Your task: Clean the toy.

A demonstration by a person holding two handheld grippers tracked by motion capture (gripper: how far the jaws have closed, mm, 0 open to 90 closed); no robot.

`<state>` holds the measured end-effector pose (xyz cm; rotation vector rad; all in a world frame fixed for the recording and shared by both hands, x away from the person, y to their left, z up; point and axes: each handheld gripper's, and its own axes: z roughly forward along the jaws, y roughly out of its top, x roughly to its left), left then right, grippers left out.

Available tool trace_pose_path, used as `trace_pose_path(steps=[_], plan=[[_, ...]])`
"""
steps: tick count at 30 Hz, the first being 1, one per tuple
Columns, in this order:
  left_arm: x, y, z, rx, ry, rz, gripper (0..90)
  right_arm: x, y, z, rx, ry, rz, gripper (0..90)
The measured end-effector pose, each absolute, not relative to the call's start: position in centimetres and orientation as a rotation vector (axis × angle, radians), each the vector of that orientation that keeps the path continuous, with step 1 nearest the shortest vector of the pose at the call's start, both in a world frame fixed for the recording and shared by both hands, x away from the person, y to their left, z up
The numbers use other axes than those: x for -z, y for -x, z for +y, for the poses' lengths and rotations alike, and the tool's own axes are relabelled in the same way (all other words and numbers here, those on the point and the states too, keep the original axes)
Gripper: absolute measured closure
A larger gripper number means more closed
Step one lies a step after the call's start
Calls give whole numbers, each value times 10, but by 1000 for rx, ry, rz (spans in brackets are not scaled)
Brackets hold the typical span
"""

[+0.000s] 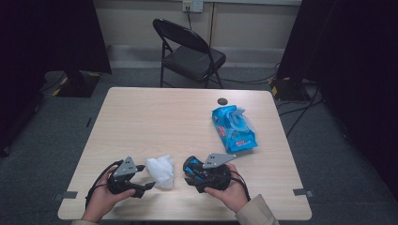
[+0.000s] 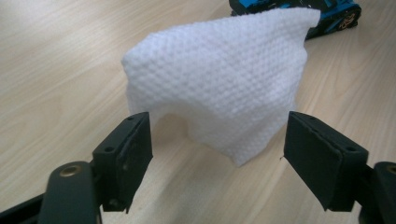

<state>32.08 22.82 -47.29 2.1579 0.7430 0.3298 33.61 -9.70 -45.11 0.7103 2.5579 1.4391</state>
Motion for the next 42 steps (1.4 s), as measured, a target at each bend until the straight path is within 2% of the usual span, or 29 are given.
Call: trace_pose_path(steps=[6,14,23,28,33,42], plan=[[476,-323,220,-331,-2157,754,210,458,-330,-130,-1359,-730,2522,283],[481,-325,209,-320,-2191,741,208,486,-329,-169,-1291,-813,2503,194],[486,-325,209,-309,-2193,761,207,506,-337,-172,-1246,-799,2558,182],[488,-325,213,-309,-2198,784,202,507,-341,-168,-1221,-792,2598,194],[487,-326,217,-325,-2166,840,158,508,-340,-165,-1183,-782,2594,193],[481,-331,209,-345,-2108,830,168,508,-337,-161,-1154,-736,2599,188]])
